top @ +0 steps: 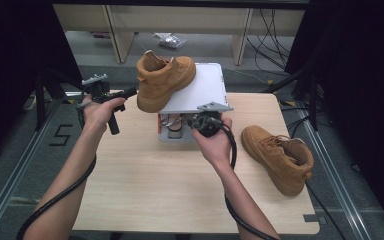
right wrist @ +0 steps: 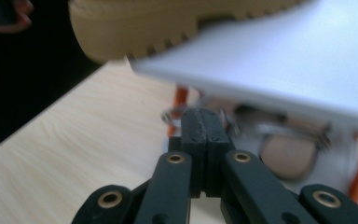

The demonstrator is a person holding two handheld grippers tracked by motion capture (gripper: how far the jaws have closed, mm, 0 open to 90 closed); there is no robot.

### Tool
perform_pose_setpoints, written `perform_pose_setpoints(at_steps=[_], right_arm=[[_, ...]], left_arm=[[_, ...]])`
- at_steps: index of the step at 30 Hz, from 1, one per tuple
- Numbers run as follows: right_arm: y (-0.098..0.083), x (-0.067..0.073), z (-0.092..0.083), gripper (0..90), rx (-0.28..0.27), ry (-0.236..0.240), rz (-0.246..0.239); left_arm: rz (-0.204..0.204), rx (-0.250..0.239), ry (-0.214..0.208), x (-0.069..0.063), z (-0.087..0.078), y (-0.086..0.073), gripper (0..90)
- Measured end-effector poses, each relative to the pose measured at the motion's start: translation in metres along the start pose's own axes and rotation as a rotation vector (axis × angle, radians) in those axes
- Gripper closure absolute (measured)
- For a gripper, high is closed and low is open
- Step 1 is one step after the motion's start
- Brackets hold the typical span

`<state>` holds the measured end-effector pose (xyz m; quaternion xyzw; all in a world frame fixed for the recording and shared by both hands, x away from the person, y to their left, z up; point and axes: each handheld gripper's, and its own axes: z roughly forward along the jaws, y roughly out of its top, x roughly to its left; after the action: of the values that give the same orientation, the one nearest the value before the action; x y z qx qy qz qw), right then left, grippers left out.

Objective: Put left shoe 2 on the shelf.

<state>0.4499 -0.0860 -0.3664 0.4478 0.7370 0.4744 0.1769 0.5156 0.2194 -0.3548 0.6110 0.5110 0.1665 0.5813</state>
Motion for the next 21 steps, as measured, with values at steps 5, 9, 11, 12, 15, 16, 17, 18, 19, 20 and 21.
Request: perform_pose_setpoints(at_steps=[5,9,11,12,15,16,17,18,19,20,21], right_arm=[[0.026,0.014,0.027,90.0,-0.017,0.016,0.004],[0.033,0.02,0.047,90.0,-0.007,0.021,0.012],[0.034,0.022,0.054,90.0,-0.006,0.019,0.012],[0.033,0.024,0.056,90.0,0.0,0.017,0.018],[0.033,0.028,0.061,90.0,-0.005,0.021,0.011],[0.034,0.028,0.062,90.0,-0.008,0.019,0.009],[0.034,0.029,0.062,90.0,-0.013,0.018,0.007],[0.035,0.031,0.063,90.0,-0.019,0.014,0.01],[0.036,0.031,0.064,90.0,-0.016,0.017,0.001],[0.037,0.033,0.064,90.0,-0.018,0.015,0.007],[0.038,0.034,0.065,90.0,-0.015,0.012,0.002]], left_arm=[[0.02,0.005,0.029,0.0,0.0,0.002,89.4],[0.03,0.043,0.047,0.004,0.0,0.0,89.4],[0.034,0.063,0.052,0.007,0.001,-0.003,89.5],[0.027,0.072,0.042,0.009,0.001,-0.004,89.4],[0.013,0.085,0.029,0.011,0.002,-0.007,89.5],[0.003,0.086,0.008,0.011,0.002,-0.008,89.5],[0.006,0.088,0.004,0.01,0.003,-0.008,89.4],[0.012,0.089,0.004,0.01,0.003,-0.008,89.5],[0.014,0.092,0.003,0.01,0.003,-0.008,89.5],[0.014,0.093,0.002,0.01,0.003,-0.007,89.5],[0.019,0.096,0.007,0.01,0.003,-0.007,89.5]])
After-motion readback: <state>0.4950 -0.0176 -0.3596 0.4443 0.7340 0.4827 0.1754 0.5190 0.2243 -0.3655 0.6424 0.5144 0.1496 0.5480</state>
